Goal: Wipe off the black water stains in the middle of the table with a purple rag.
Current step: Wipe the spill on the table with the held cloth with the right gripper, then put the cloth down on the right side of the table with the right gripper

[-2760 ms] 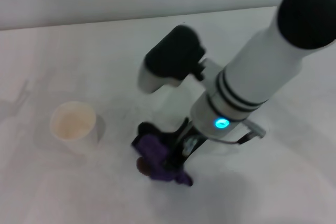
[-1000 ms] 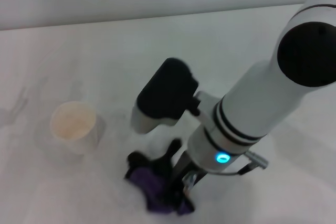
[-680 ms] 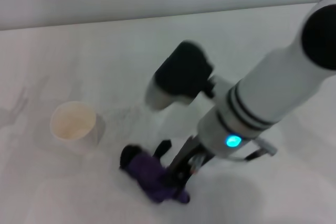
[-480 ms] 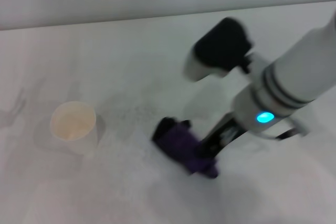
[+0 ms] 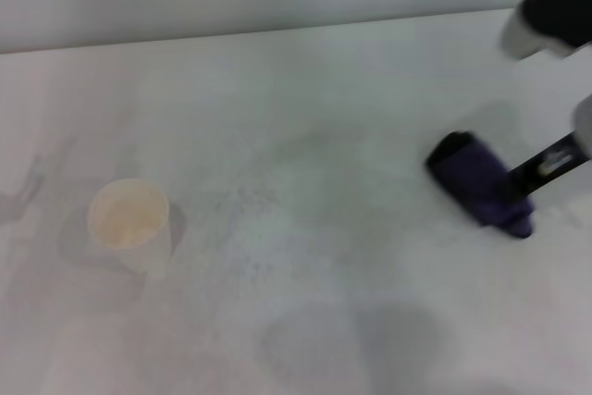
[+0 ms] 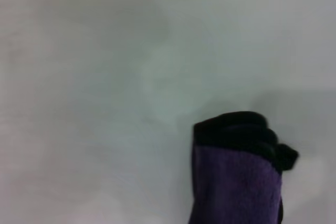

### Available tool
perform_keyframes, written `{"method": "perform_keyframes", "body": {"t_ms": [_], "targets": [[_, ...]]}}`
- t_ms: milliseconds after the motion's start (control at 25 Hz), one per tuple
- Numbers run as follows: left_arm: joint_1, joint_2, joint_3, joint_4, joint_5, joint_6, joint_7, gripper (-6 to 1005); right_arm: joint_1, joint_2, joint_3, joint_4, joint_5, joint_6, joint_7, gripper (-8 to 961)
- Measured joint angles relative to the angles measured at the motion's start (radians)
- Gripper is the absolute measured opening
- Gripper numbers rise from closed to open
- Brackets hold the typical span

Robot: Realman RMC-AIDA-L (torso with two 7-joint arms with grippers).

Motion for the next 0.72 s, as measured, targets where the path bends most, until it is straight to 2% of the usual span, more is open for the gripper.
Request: {"method": "perform_keyframes", "body": {"t_ms": [160,720], "targets": [[-0.002,0.000,0.000,-0.001,-0.001,0.002,0.000,893,-0.003,-0.001,0.085,0.019,-0.009,0.013,-0.049,134],[-0.035,-0.002,0.000,-0.004,-0.002,0.041,0.000,892,0.017,0.000,0.118,0.109,0.017,0.010,-0.143,217]]}}
